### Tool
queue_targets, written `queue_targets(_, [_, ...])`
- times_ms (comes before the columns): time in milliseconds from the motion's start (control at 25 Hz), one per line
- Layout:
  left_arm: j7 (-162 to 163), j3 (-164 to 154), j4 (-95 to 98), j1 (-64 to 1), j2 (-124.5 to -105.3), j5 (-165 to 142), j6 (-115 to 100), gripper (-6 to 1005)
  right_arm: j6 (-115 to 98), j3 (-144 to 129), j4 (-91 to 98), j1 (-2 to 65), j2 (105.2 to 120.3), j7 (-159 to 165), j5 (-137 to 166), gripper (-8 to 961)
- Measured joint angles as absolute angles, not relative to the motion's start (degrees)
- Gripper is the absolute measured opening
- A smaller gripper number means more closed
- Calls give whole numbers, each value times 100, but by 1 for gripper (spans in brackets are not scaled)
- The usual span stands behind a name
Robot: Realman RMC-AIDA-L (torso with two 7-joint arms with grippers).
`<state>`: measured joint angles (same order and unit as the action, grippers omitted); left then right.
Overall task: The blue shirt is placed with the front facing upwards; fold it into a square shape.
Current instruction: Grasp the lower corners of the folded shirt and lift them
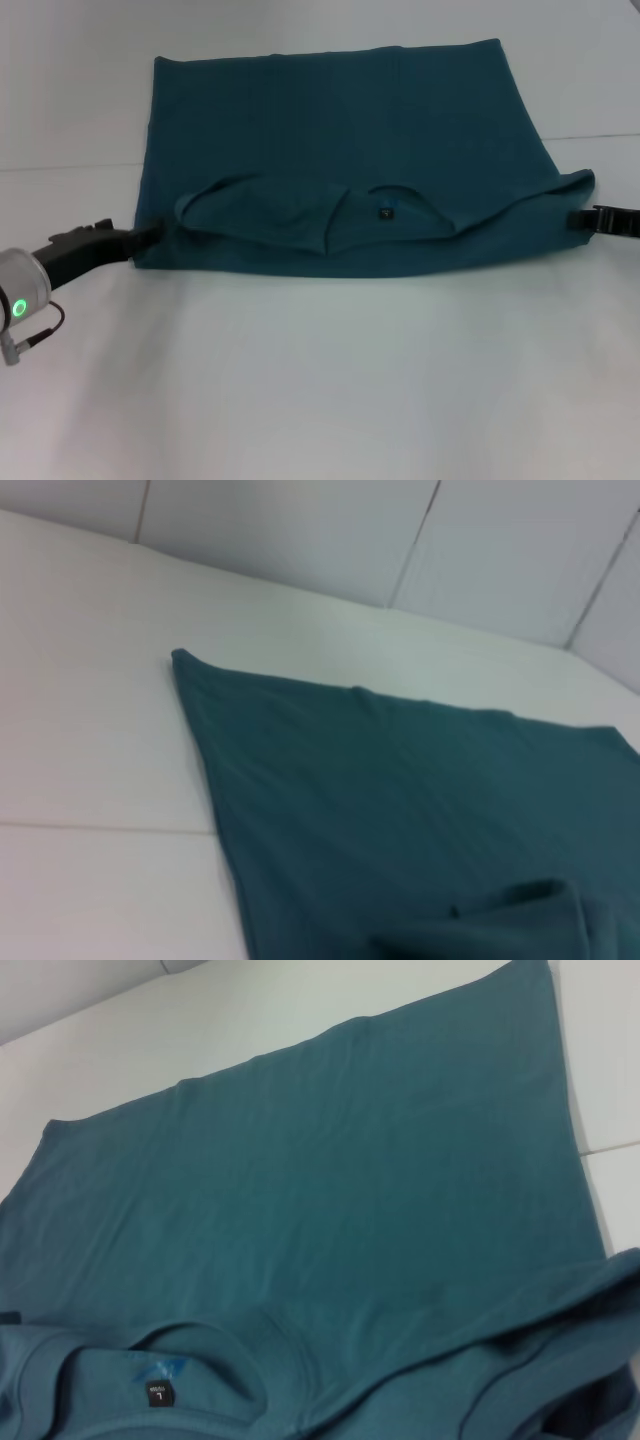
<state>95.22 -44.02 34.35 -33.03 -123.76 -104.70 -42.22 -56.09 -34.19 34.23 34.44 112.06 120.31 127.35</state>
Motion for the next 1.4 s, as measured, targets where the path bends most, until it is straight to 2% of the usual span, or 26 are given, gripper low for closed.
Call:
queue_targets(320, [9438,-4527,3475,-3273,-12379,-10818,-4450,753,-5638,-3419,3423,3431,11206,12033,12735,32])
queue_targets(1400, [9430,-5493,3168,-3593,-12402,-10902,-3293,737,-5650,-3410,3459,3413,11233,12032,12677,32])
